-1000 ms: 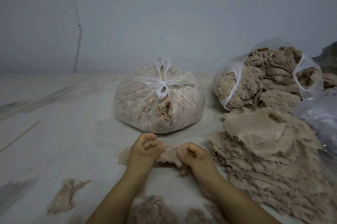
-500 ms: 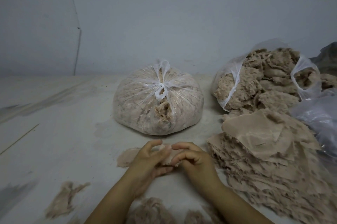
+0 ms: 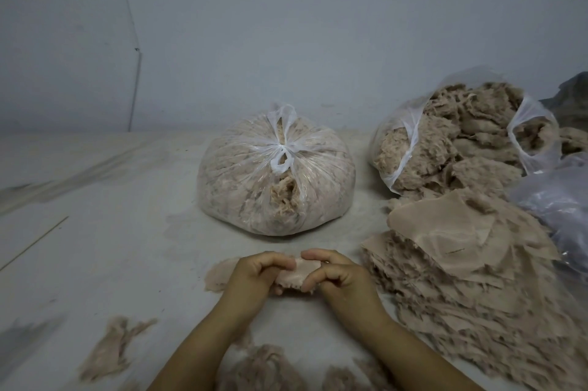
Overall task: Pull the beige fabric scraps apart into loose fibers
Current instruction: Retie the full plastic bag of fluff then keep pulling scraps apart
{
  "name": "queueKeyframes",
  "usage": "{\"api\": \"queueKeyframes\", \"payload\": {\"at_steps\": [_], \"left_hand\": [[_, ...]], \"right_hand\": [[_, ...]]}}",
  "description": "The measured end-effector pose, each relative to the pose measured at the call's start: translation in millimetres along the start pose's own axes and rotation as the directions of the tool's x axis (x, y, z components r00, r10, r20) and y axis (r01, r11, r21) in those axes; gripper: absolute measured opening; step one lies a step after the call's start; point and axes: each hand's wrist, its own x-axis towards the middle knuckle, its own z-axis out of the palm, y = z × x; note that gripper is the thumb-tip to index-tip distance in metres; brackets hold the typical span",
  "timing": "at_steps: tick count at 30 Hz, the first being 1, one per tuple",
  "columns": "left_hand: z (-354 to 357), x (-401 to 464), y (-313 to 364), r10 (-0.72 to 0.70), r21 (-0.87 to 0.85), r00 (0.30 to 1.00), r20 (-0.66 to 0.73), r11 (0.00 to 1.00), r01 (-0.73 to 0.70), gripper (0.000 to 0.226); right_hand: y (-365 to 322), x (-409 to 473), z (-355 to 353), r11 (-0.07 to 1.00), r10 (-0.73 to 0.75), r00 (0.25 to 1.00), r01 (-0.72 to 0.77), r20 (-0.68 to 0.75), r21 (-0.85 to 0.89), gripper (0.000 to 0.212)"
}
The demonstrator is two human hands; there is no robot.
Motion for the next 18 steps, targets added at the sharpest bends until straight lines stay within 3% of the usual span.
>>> {"api": "queueKeyframes", "payload": {"at_steps": [3, 7, 12, 14, 18], "left_hand": [[-4, 1, -3, -0.023, 0.077, 0.999, 0.031, 0.997, 0.020, 0.029], [-10, 6, -9, -0.040, 0.085, 0.995, 0.093, 0.996, 0.032, 0.031], [-15, 10, -23, -0.084, 0.254, 0.986, 0.143, 0.966, 0.046, 0.056], [-16, 11, -24, -0.091, 0.232, 0.983, 0.156, 0.971, 0.053, 0.067], [-16, 10, -18, 0.047, 0.415, 0.998, 0.035, 0.908, -0.057, 0.068]], "right_hand": [[1, 1, -2, 1.000, 0.013, 1.000, -0.012, 0.010, -0.011, 0.051], [4, 3, -4, 0.999, 0.044, 0.999, -0.043, 0.010, -0.024, 0.054], [10, 4, -7, 0.989, 0.134, 0.991, -0.133, 0.013, -0.061, 0.057], [11, 5, -7, 0.984, 0.161, 0.987, -0.163, -0.032, -0.075, 0.052], [8, 5, -10, 0.981, 0.167, 0.976, -0.178, -0.138, -0.075, 0.036]]}}
